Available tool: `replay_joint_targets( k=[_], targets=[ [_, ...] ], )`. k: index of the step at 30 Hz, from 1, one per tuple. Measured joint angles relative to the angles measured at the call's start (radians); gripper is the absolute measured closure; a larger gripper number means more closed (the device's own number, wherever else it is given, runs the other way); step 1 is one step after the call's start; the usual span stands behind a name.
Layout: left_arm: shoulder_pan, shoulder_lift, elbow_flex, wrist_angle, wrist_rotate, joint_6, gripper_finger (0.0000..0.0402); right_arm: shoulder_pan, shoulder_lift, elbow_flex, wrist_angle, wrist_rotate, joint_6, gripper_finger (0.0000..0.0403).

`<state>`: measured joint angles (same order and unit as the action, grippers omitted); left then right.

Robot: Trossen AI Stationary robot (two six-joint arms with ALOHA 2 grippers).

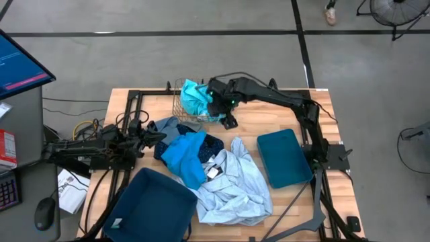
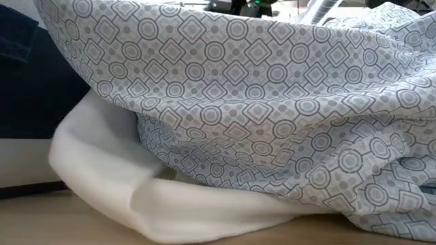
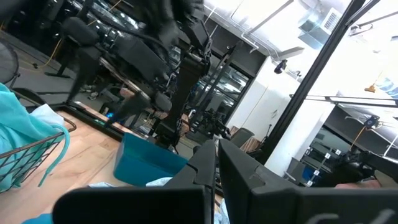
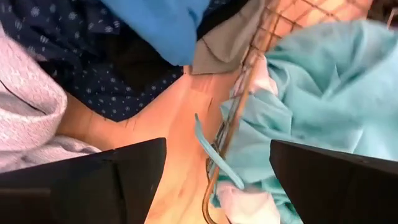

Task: Pick & Place Cloths
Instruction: Put the light blue short pants into the gold wire basket

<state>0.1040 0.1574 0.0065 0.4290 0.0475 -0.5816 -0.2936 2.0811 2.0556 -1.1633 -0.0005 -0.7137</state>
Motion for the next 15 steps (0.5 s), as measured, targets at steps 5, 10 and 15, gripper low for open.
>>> replay_joint_targets(
  k=[5, 10, 15],
  targets=[
    [0.000, 0.000, 0.000, 0.000, 0.000, 0.000, 0.0398, 0.006, 0.002, -0.033, 0.010, 0.058, -0.030, 0.0123],
    [0.000, 0.000, 0.000, 0.000, -0.001, 0.000, 0.0398, -0.030, -0.001, -0.084, 0.028, 0.048, -0.025, 0.0146],
    [0.000, 0.000, 0.000, 0.000, -0.003, 0.000, 0.0398, -0.045, 0.001, -0.151, 0.039, 0.027, -0.011, 0.0181]
  ],
)
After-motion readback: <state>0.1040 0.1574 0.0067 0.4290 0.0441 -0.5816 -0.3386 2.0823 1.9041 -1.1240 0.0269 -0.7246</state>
